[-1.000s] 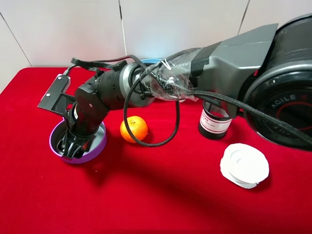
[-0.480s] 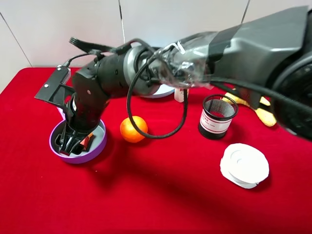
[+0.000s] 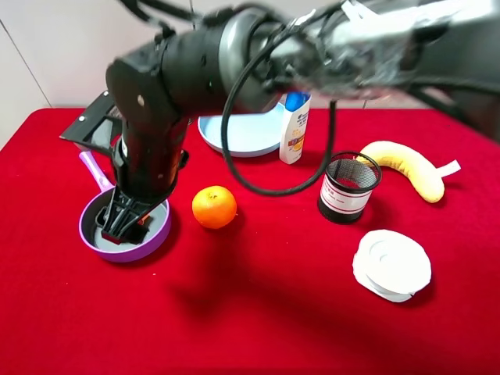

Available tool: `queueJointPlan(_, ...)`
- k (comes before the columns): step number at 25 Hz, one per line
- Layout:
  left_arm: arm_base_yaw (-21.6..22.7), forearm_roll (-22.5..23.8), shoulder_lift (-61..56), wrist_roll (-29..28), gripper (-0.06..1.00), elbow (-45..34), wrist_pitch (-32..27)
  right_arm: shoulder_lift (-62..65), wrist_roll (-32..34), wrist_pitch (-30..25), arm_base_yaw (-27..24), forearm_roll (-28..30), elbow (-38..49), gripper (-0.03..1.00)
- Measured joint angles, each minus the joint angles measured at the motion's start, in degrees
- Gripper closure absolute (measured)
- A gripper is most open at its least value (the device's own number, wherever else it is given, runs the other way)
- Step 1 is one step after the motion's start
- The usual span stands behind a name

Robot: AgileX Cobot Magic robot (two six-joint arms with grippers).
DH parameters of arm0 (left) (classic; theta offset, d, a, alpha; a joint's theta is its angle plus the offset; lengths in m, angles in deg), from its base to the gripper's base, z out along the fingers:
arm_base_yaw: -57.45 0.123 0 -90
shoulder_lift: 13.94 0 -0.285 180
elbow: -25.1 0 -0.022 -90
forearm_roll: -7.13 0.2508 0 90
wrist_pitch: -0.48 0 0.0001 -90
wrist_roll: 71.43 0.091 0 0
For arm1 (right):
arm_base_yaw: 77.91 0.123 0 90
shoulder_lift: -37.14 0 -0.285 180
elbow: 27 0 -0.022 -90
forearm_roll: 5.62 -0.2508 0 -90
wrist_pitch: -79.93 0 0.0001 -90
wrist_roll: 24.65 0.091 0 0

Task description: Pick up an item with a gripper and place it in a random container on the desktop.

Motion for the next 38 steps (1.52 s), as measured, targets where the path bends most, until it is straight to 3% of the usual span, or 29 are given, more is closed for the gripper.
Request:
queueJointPlan(5,0.0,0.0,0.0,0.0,-0.05,0.0,0.0,4.3,0.1,-4.9,0.0,0.3,2.1,0.27)
queueJointPlan(25,0.0,0.0,0.0,0.0,-0.05,0.0,0.0,26.7,1.5,-4.5,0.0,0.7,27.4,0.27)
queueJointPlan(38,0.0,0.0,0.0,0.0,-0.05,0.0,0.0,40.4,4.9,-8.7,0.0,4.4,39.4,0.27)
